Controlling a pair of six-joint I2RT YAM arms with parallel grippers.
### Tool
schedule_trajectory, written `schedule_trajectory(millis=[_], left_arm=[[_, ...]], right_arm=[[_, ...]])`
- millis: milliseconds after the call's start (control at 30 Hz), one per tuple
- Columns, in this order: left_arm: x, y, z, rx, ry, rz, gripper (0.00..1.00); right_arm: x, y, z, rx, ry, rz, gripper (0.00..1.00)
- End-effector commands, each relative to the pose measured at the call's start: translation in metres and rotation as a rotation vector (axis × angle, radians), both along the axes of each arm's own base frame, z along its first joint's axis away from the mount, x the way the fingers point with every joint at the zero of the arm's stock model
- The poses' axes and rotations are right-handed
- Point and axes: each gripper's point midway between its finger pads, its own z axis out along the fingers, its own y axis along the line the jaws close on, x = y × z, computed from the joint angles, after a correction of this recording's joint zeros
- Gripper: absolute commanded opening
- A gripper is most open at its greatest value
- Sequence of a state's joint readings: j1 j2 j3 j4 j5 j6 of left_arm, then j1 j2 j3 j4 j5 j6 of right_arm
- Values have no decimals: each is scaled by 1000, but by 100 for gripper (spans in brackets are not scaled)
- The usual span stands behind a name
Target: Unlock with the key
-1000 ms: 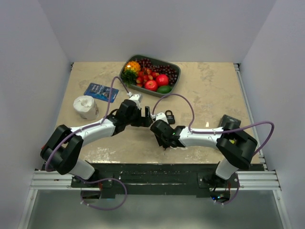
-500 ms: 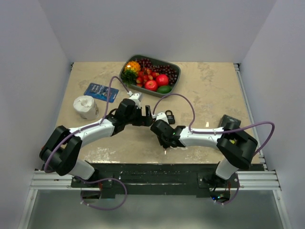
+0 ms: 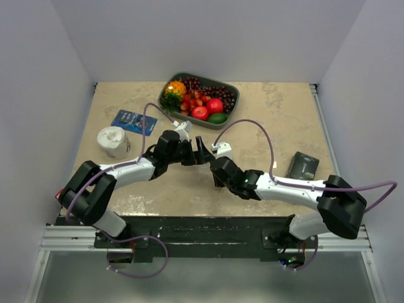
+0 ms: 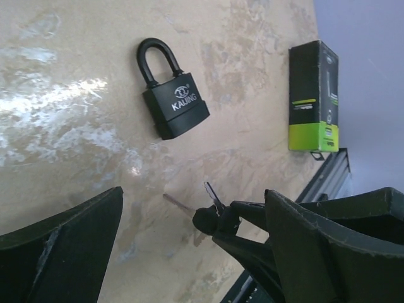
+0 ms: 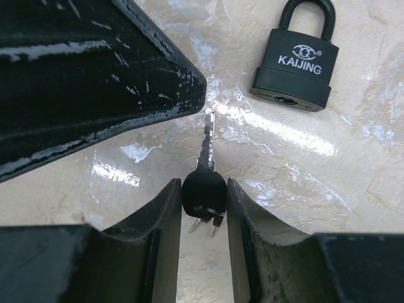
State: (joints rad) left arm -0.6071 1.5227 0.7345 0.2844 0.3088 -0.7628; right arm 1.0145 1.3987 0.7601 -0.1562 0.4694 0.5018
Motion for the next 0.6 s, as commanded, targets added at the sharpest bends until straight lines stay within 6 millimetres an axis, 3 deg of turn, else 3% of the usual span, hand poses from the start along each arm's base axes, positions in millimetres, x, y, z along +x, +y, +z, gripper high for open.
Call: schedule_trajectory(millis=[0, 433, 533, 567], left_arm=[[-4, -20, 12, -157, 36, -54, 97], [-24, -54, 10, -297, 137, -132, 90], [-27, -59, 9, -311, 145, -148, 83], [-26, -59, 11, -317, 139, -150, 76]], right_arm=[[10, -1, 28, 90, -100, -58, 0], [10, -2, 48, 165, -154, -59, 0], [10, -2, 50, 172, -158, -58, 0], [10, -3, 50, 173, -159, -60, 0]])
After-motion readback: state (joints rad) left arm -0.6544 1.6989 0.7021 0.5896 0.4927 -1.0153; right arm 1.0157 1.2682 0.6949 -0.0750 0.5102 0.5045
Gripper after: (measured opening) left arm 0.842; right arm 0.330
